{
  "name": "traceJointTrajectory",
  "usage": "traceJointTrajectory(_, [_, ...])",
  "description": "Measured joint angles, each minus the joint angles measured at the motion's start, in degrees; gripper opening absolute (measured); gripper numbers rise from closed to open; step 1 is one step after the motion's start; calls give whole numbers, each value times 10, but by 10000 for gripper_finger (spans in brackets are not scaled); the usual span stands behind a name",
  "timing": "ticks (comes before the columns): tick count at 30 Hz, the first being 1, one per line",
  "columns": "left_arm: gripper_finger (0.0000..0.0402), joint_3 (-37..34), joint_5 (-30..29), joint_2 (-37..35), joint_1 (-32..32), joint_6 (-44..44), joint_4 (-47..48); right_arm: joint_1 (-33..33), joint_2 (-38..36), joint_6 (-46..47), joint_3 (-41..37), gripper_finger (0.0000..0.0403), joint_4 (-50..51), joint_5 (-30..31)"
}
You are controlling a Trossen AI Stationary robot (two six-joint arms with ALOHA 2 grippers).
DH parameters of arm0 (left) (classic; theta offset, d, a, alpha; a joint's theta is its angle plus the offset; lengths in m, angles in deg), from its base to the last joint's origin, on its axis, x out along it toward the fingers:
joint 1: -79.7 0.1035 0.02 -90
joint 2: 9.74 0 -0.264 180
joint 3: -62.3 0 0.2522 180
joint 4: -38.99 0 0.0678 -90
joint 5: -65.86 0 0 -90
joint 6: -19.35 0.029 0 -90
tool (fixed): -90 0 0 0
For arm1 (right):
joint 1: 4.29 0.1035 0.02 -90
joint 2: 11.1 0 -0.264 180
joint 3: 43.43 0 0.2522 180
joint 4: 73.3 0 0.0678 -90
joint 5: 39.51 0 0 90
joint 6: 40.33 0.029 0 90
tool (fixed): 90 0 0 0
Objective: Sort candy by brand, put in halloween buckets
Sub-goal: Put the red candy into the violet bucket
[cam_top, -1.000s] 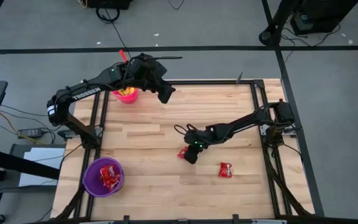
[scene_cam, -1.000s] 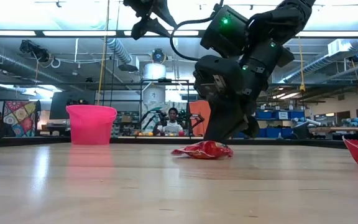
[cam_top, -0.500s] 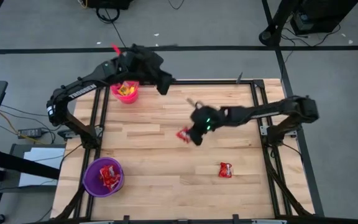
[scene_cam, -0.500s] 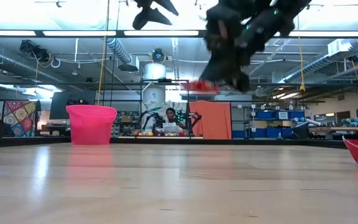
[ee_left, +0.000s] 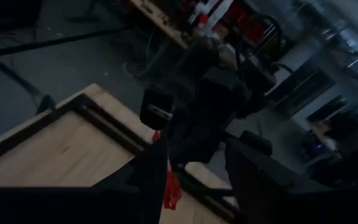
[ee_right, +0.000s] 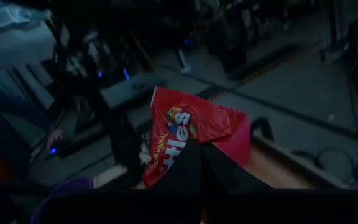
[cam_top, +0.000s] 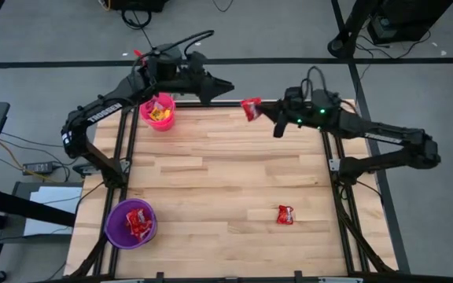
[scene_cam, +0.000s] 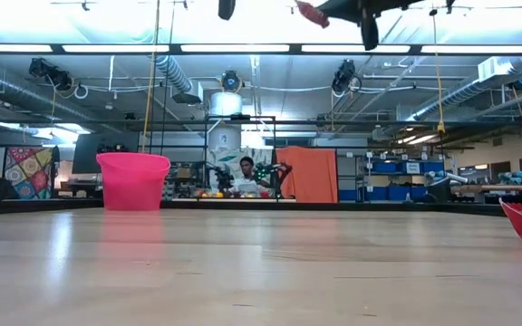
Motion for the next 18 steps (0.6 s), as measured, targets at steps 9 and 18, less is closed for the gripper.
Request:
traceJointTrajectory(9, [168,0,11,48,-3,-26,-6,-10,-26,-31,0,0,0,19])
traceJointTrajectory(18, [168,0,29,72,-5,-42,-52,-13,-24,-43,0,0,1,19])
